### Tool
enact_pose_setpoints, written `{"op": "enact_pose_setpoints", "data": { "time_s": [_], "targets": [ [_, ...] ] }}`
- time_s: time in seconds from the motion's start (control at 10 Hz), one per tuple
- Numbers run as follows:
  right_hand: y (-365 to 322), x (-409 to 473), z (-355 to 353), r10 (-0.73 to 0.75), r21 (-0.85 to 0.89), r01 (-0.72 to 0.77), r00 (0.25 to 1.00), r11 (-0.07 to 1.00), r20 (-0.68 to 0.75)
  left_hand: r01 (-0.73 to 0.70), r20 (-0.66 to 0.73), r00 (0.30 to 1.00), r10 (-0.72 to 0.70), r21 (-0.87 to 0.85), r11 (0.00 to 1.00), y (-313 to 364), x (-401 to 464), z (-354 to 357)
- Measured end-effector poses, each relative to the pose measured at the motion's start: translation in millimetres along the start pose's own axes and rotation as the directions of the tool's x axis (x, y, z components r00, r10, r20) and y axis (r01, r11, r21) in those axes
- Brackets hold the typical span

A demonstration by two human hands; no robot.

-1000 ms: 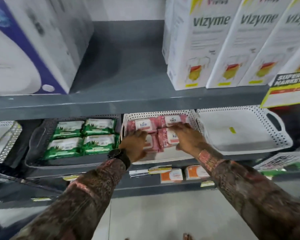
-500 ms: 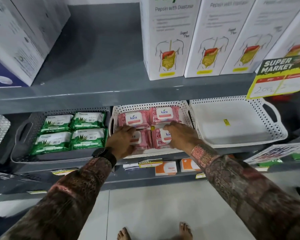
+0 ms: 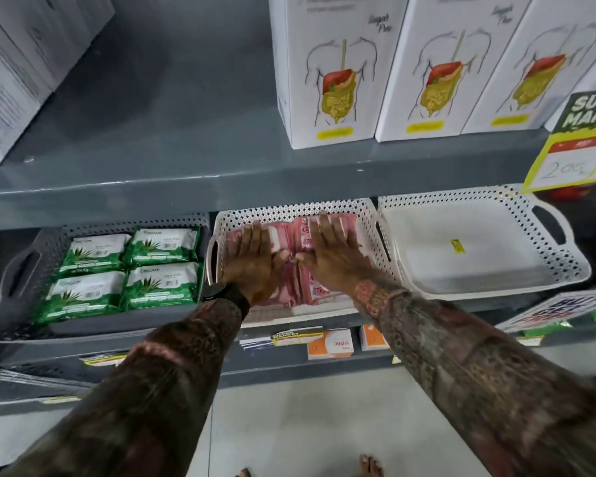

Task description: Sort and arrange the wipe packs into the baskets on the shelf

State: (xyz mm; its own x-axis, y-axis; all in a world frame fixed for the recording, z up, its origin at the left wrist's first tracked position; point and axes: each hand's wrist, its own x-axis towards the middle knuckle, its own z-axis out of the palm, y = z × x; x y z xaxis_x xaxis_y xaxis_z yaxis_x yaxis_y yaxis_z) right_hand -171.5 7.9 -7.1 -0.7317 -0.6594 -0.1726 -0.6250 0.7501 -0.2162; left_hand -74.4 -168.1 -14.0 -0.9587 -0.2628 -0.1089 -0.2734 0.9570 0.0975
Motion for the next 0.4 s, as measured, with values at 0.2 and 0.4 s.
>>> {"op": "enact_pose_setpoints", "data": {
  "time_s": [0.2, 0.4],
  "targets": [
    [6.4, 3.3, 22.7, -0.023, -0.004, 0.023, 0.997, 1.0, -0.067, -0.013, -0.018, 1.0, 0.011, -0.115, 0.993, -0.5, 1.9, 12.4],
    [0.5, 2.2, 10.3, 0.007, 0.016, -0.006, 1.0, 1.0, -0.014, -0.004, 0.045, 0.999, 0.01, -0.134, 0.991, 0.4, -0.4, -0.5]
  ]
}}
